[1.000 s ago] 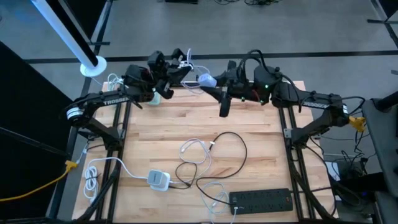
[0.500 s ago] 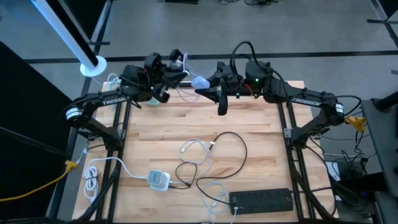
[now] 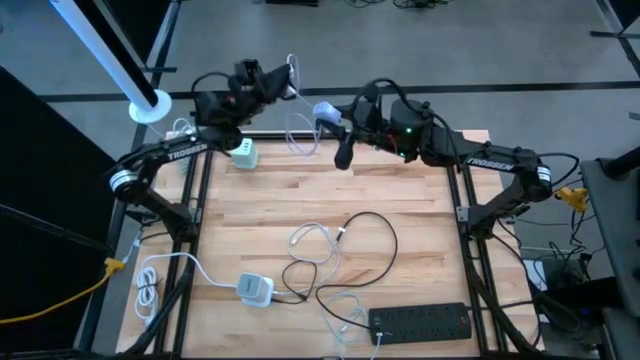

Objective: Insert USB
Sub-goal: Insert the purple charger cable into the purple charger adapter

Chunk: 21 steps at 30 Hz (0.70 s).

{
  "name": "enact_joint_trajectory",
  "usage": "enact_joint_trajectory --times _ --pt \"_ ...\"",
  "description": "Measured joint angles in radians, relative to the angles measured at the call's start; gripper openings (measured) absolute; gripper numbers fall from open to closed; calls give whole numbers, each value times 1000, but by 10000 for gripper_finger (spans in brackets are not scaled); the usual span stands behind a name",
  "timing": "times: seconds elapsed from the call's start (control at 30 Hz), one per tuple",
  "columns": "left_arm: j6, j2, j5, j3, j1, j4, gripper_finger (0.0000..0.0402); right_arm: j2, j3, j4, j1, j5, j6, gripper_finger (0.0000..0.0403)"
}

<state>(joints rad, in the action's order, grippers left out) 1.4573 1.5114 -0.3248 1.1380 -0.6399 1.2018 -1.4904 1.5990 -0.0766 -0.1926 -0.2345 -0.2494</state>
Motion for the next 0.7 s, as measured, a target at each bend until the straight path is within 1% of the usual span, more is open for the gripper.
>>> enact_joint_trajectory --times 0.1,0.17,0.23,0.3,0.33,0.4,0.47,0.57,0.6,0.7 --pt "51 14 34 -14 0 -54 18 -3 0 -32 -3 -44 -15 115" --pt "14 29 35 -16 0 -59 18 -4 0 -62 -11 -45 35 115" --pt "-81 41 24 -16 0 -42 18 -3 0 -87 -21 -14 136 115" --pt "-244 48 -7 -16 0 -3 18 -3 0 -97 -39 76 242 115" --pt "-336 50 -42 -16 0 28 18 -3 0 -98 -48 134 296 115" --pt "-512 52 -145 -16 0 99 18 -3 0 -98 -69 252 410 115" --pt "-653 52 -271 -16 2 177 18 -3 0 -85 -94 372 523 115" --pt "-773 52 -421 -8 21 289 18 -3 0 -13 -126 531 663 115" --pt "-820 52 -455 -2 31 314 18 -3 0 25 -136 583 703 115" --pt "-986 52 -513 24 66 333 18 -7 1 137 -160 725 802 115"
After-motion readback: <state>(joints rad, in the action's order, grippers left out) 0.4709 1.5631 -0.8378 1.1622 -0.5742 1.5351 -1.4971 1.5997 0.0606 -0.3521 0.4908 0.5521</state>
